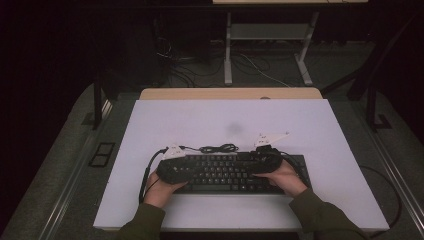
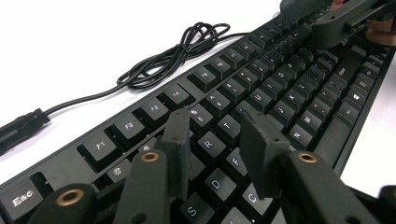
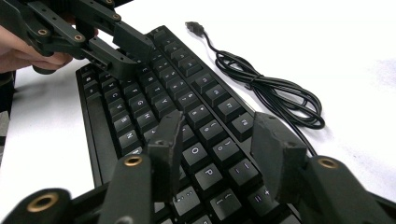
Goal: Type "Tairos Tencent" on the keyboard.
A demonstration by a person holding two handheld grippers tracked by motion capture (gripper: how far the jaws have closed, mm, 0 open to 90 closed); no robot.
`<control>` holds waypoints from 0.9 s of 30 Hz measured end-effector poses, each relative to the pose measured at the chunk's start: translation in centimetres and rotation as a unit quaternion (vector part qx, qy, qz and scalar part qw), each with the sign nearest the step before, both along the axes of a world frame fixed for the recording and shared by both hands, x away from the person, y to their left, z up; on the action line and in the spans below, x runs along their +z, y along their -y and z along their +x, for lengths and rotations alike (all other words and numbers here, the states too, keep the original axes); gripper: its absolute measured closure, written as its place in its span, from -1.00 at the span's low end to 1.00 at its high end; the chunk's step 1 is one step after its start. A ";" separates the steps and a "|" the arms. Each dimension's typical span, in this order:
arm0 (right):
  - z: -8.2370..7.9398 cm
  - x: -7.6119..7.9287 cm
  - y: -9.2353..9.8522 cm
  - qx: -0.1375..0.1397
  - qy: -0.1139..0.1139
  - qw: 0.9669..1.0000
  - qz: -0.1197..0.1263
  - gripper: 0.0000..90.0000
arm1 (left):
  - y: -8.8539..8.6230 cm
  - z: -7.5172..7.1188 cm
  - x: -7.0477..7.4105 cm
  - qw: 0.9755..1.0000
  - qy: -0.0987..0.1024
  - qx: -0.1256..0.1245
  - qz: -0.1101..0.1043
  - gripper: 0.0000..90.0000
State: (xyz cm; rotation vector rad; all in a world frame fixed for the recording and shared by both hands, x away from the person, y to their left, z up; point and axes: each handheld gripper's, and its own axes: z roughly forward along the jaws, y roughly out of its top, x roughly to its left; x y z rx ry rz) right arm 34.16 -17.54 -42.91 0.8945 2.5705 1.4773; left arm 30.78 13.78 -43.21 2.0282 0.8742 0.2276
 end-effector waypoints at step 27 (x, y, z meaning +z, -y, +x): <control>0.6 0.0 -2.1 0.050 -0.001 0.998 -0.033 0.94 | -1.0 -1.4 -0.2 1.000 0.014 0.004 -0.001 -0.50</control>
